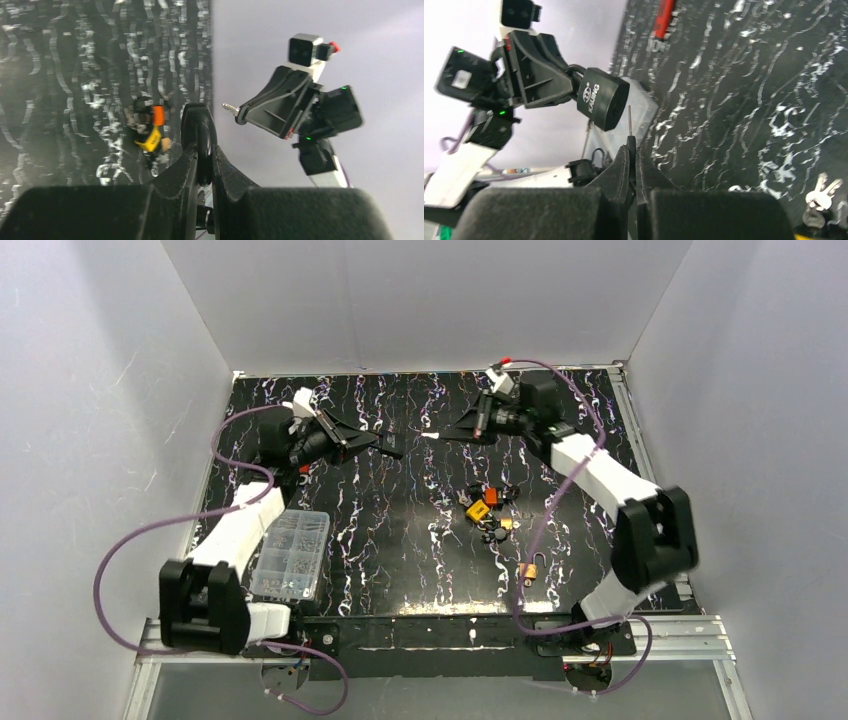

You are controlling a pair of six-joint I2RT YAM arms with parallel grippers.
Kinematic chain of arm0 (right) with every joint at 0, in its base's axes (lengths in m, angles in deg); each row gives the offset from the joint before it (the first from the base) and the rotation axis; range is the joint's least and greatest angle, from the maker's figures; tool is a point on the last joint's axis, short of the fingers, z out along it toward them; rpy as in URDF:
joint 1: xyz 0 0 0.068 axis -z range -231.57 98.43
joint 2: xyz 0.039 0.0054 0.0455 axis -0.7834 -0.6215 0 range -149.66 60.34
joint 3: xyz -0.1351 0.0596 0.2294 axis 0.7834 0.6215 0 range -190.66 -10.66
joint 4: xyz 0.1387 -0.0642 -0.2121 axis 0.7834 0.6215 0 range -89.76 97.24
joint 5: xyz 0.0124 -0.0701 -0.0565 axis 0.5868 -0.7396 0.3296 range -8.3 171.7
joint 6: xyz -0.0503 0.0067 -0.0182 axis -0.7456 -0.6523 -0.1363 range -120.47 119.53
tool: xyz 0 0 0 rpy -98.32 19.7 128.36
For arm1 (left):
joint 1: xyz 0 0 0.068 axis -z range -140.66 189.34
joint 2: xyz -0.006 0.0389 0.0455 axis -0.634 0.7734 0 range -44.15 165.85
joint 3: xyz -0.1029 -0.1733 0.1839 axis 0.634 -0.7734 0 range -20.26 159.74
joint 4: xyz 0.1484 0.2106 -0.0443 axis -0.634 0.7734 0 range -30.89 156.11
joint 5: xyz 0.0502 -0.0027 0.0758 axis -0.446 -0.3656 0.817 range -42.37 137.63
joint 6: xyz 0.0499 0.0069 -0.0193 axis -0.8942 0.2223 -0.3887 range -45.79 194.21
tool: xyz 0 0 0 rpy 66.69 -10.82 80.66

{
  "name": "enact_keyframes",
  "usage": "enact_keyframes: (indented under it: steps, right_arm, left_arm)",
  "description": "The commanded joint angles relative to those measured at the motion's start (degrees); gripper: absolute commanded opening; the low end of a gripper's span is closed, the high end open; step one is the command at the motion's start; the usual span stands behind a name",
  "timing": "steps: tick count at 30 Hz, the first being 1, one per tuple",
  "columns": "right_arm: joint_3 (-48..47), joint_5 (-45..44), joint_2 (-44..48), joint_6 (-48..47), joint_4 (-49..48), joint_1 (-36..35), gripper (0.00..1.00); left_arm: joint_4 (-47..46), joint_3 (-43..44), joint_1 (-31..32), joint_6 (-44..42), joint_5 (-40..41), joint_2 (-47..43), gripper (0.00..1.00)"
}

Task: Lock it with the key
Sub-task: Place the lock at the center of the board, then pick up the lock from the center of the board.

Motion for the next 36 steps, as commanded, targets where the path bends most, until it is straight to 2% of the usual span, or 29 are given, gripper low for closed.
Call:
enact_keyframes:
  steps: [1, 5, 11, 13, 14, 15, 16, 17, 18, 20, 21, 22, 31, 36]
  right_arm:
    - [-9.85, -5.80, -11.85, -5.05, 9.19, -2.31, 0.01]
    - [-19.90, -8.61, -21.92, -4.96, 14.31, -3.88, 0.01]
    - [-33.47, -9.27, -35.14, -3.92, 21.53, -6.14, 0.01]
    - [-38.60, -9.26, -40.44, -3.24, 24.15, -7.07, 0.01]
    - [-41.33, -9.02, -43.18, -3.75, 26.87, -7.55, 0.01]
    - [-43.38, -9.49, -44.80, -4.75, 28.93, -8.12, 0.11]
    - [-43.13, -9.43, -45.14, -4.79, 28.69, -8.33, 0.32]
    - [-43.22, -9.46, -45.31, -4.81, 28.75, -8.48, 0.44]
    - [-43.51, -9.92, -45.13, -5.40, 29.76, -8.54, 0.52]
    - [-45.36, -12.67, -43.59, -8.32, 34.89, -8.67, 0.61]
    - [-43.86, -17.17, -39.38, -11.17, 40.41, -8.69, 0.62]
    - [-42.50, -18.99, -36.72, -11.63, 41.03, -8.69, 0.62]
    - [-4.91, -34.09, -4.29, -12.82, 37.46, -8.71, 0.61]
    - [8.98, -39.61, 9.54, -11.47, 38.55, -8.71, 0.61]
  left_arm:
    - [5.53, 5.93, -0.04, -8.59, 1.97, 7.51, 0.00]
    - [7.48, 7.50, -0.08, -12.36, 3.06, 16.85, 0.00]
    - [7.96, 11.10, -0.04, -13.65, -1.19, 32.34, 0.00]
    - [16.89, 14.56, 0.05, -18.08, 0.35, 35.84, 0.02]
    - [24.87, 17.19, -0.03, -21.78, 4.31, 36.78, 0.20]
    - [31.19, 18.96, -0.03, -24.64, 8.46, 37.12, 0.46]
    - [35.13, 19.75, 0.05, -27.23, 13.47, 36.38, 0.68]
    - [37.05, 20.62, 0.07, -28.62, 15.98, 35.65, 0.79]
    - [40.15, 21.74, 0.05, -30.14, 20.11, 34.24, 0.96]
    - [43.12, 22.36, 0.50, -32.51, 26.45, 29.34, 0.98]
    - [43.33, 20.31, 1.87, -33.27, 28.52, 24.55, 0.98]
    - [43.49, 19.63, 2.69, -33.63, 29.20, 22.78, 0.98]
    - [44.35, 12.06, 12.52, -34.36, 28.81, 7.19, 0.98]
    - [44.93, 10.29, 19.27, -32.49, 27.52, 3.39, 0.98]
